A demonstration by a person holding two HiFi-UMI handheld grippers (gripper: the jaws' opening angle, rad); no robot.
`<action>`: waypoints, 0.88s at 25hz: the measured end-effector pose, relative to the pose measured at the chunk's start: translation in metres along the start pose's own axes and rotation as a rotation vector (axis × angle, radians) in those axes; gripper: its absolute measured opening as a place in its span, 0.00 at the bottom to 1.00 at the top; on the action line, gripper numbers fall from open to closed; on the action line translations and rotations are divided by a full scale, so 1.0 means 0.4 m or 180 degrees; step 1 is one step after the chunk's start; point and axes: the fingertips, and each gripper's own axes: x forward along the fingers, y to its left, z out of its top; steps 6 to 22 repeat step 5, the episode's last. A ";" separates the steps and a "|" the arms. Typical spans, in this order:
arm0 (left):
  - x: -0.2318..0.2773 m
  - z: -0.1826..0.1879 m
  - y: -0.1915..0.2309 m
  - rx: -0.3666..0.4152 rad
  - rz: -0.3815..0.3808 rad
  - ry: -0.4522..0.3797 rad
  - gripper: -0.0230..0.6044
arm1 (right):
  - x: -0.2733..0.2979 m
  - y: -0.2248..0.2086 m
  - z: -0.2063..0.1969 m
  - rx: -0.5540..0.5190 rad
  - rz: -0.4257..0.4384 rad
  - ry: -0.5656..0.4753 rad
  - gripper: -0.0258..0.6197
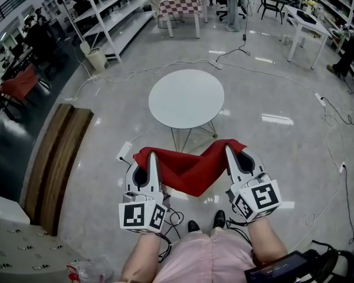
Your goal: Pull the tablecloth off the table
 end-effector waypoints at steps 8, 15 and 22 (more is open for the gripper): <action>-0.002 -0.003 -0.003 -0.0011 -0.0011 -0.0001 0.11 | -0.005 -0.001 -0.004 0.0022 -0.0032 0.0005 0.08; -0.002 -0.003 -0.003 -0.0011 -0.0011 -0.0001 0.11 | -0.005 -0.001 -0.004 0.0022 -0.0032 0.0005 0.08; -0.002 -0.003 -0.003 -0.0011 -0.0011 -0.0001 0.11 | -0.005 -0.001 -0.004 0.0022 -0.0032 0.0005 0.08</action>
